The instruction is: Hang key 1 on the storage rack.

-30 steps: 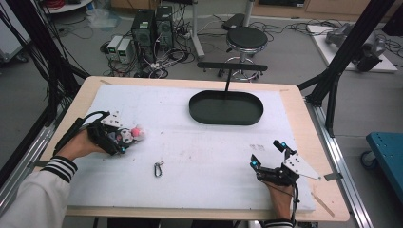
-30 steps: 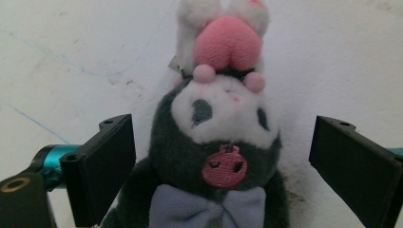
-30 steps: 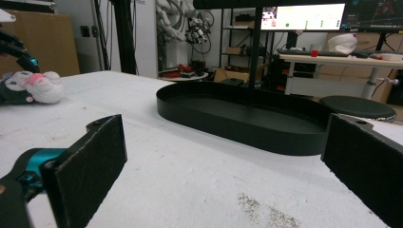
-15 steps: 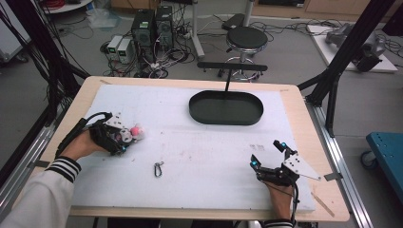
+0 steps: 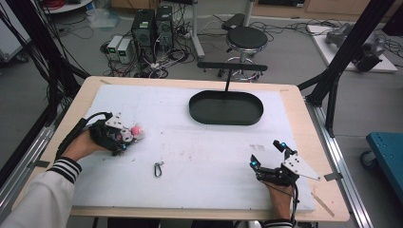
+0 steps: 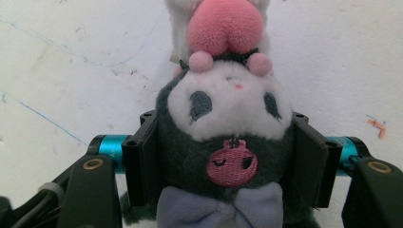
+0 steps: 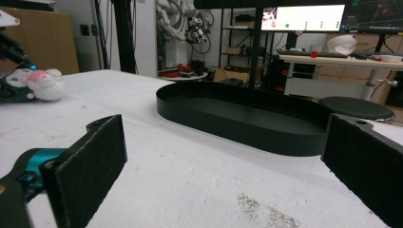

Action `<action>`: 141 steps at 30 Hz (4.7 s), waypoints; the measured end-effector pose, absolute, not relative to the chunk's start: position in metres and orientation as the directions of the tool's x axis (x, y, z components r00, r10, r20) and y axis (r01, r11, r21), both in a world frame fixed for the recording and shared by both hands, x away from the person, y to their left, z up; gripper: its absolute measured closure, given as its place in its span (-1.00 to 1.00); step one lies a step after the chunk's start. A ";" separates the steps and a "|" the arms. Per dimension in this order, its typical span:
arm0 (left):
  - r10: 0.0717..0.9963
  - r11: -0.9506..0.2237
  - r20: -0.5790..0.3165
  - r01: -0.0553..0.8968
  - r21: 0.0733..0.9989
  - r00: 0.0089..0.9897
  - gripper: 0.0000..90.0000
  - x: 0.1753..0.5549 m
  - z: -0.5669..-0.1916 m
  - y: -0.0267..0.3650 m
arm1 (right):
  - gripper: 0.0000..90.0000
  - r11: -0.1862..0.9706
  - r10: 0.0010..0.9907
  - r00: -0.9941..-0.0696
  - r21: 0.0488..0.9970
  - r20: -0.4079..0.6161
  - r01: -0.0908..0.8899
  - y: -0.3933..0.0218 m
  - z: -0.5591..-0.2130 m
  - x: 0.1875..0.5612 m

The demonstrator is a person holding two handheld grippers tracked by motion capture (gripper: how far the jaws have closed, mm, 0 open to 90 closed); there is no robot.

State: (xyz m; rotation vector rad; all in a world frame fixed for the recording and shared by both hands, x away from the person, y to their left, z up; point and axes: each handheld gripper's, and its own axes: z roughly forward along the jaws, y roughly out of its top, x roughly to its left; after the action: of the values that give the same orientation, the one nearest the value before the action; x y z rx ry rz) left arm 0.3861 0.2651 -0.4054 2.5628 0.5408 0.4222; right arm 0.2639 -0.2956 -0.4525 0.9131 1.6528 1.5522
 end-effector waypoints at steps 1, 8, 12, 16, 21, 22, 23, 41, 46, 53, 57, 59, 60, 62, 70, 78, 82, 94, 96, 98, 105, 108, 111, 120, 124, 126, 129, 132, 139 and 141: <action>0.447 -0.803 0.195 0.295 0.518 0.873 -0.20 0.386 -0.405 0.265 | -0.99 0.046 0.854 -0.520 0.998 -0.021 0.034 -0.295 -0.453 0.264; 0.465 -0.770 0.166 0.305 0.560 0.870 -0.19 0.383 -0.399 0.266 | -0.99 0.021 0.854 -0.520 0.999 0.004 0.041 -0.297 -0.453 0.265; 0.456 -0.760 0.159 0.289 0.582 0.876 -0.17 0.381 -0.395 0.266 | -0.99 0.021 0.852 -0.524 0.999 0.004 0.041 -0.298 -0.452 0.265; 0.447 -0.738 0.137 0.278 0.615 0.884 -0.17 0.379 -0.392 0.264 | -0.99 0.028 0.845 -0.534 0.998 0.004 0.052 -0.298 -0.452 0.266; 0.443 -0.711 0.128 0.261 0.653 0.887 -0.17 0.377 -0.386 0.259 | -0.99 0.032 0.821 -0.571 0.998 0.006 0.056 -0.299 -0.438 0.268; 0.442 -0.701 0.119 0.260 0.664 0.889 -0.17 0.376 -0.385 0.258 | -0.99 0.032 0.821 -0.571 0.998 0.006 0.056 -0.299 -0.438 0.268; 0.442 -0.691 0.119 0.254 0.677 0.889 -0.17 0.375 -0.383 0.256 | -0.99 0.034 0.814 -0.581 0.998 0.007 0.059 -0.298 -0.434 0.268; 0.342 -0.607 0.090 0.146 0.781 0.935 -0.17 0.363 -0.358 0.221 | -0.99 0.185 0.597 -0.798 0.982 -0.084 0.035 -0.271 -0.354 0.288; 0.315 -0.593 0.089 0.123 0.796 0.945 -0.17 0.359 -0.354 0.212 | -0.99 0.234 0.513 -0.854 0.971 -0.086 0.043 -0.258 -0.339 0.297; 0.274 -0.573 0.087 0.090 0.815 0.958 -0.17 0.356 -0.348 0.197 | -0.99 0.296 0.410 -0.907 0.955 -0.099 0.030 -0.235 -0.326 0.307; 0.244 -0.558 0.085 0.068 0.827 0.966 -0.17 0.353 -0.346 0.185 | -0.99 0.327 0.359 -0.928 0.945 -0.098 0.026 -0.223 -0.321 0.311; 0.228 -0.546 0.081 0.058 0.836 0.970 -0.17 0.351 -0.345 0.179 | -0.99 0.335 0.325 -0.941 0.942 -0.095 0.020 -0.214 -0.319 0.316; 0.221 -0.544 0.083 0.052 0.837 0.972 -0.17 0.351 -0.344 0.177 | -0.99 0.335 0.325 -0.941 0.942 -0.095 0.020 -0.214 -0.319 0.316; 0.213 -0.531 0.076 0.050 0.846 0.974 -0.17 0.351 -0.344 0.172 | -0.99 0.342 0.301 -0.950 0.939 -0.082 0.028 -0.209 -0.318 0.318; 0.175 -0.528 0.069 0.034 0.849 0.982 -0.17 0.349 -0.346 0.154 | -0.99 0.385 0.243 -0.965 0.923 -0.099 0.002 -0.187 -0.314 0.328; 0.152 -0.527 0.071 0.021 0.850 0.986 -0.17 0.347 -0.347 0.144 | -0.98 0.402 0.189 -0.979 0.915 -0.070 0.013 -0.166 -0.315 0.337; 0.139 -0.526 0.071 0.013 0.850 0.988 -0.17 0.346 -0.347 0.141 | -0.88 0.425 0.151 -0.987 0.905 -0.047 0.022 -0.155 -0.318 0.343; 0.116 -0.525 0.072 -0.001 0.851 0.991 -0.17 0.344 -0.346 0.141 | -0.62 0.479 0.091 -0.996 0.877 -0.014 0.032 -0.134 -0.327 0.352; 0.108 -0.528 0.072 -0.004 0.849 0.991 -0.17 0.344 -0.347 0.140 | -0.52 0.481 0.071 -0.997 0.876 -0.008 0.027 -0.132 -0.328 0.354; 0.104 -0.530 0.075 -0.009 0.848 0.992 -0.17 0.344 -0.347 0.140 | -0.52 0.488 0.068 -0.998 0.872 0.003 0.036 -0.130 -0.328 0.354; 0.090 -0.524 0.068 -0.011 0.852 0.994 -0.17 0.343 -0.347 0.140 | -0.46 0.500 0.047 -0.999 0.866 -0.005 0.019 -0.124 -0.331 0.356; 0.083 -0.525 0.070 -0.016 0.851 0.994 -0.17 0.343 -0.347 0.141 | -0.44 0.504 0.044 -0.999 0.863 -0.001 0.021 -0.123 -0.331 0.356; 0.078 -0.527 0.069 -0.018 0.849 0.995 -0.17 0.344 -0.347 0.140 | -0.23 0.501 0.027 -0.999 0.866 -0.017 -0.001 -0.122 -0.330 0.355; 0.079 -0.520 0.065 -0.015 0.854 0.995 -0.17 0.345 -0.348 0.141 | 0.20 0.513 0.030 -0.999 0.858 -0.044 -0.022 -0.122 -0.328 0.354; 0.071 -0.519 0.059 -0.014 0.855 0.996 -0.20 0.346 -0.349 0.141 | 0.22 0.515 0.034 -0.999 0.857 -0.037 -0.014 -0.122 -0.328 0.353; 0.067 -0.517 0.055 -0.013 0.856 0.996 -0.24 0.347 -0.349 0.141 | 0.21 0.515 0.037 -0.998 0.857 -0.041 -0.016 -0.122 -0.328 0.353; 0.075 -0.508 0.057 -0.011 0.861 0.996 -0.30 0.347 -0.350 0.142 | 0.21 0.512 0.043 -0.998 0.859 -0.047 -0.019 -0.121 -0.328 0.352; 0.240 -0.475 0.080 0.045 0.879 0.968 -0.96 0.347 -0.349 0.143 | 0.21 0.518 0.070 -0.996 0.855 -0.056 -0.012 -0.124 -0.326 0.352; 0.270 -0.433 0.084 0.043 0.900 0.959 -0.96 0.346 -0.346 0.157 | 0.21 0.518 0.122 -0.990 0.855 -0.067 0.006 -0.134 -0.323 0.353; 0.285 -0.418 0.072 0.056 0.907 0.956 -0.96 0.346 -0.347 0.161 | 0.21 0.507 0.150 -0.986 0.862 -0.069 0.017 -0.139 -0.320 0.352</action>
State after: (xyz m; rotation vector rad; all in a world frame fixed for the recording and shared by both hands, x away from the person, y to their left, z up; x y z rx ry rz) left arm 0.3457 0.1607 -0.3467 1.9939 0.2437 0.2580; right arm 0.3519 -0.1387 -0.3204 0.1454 2.6082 1.4886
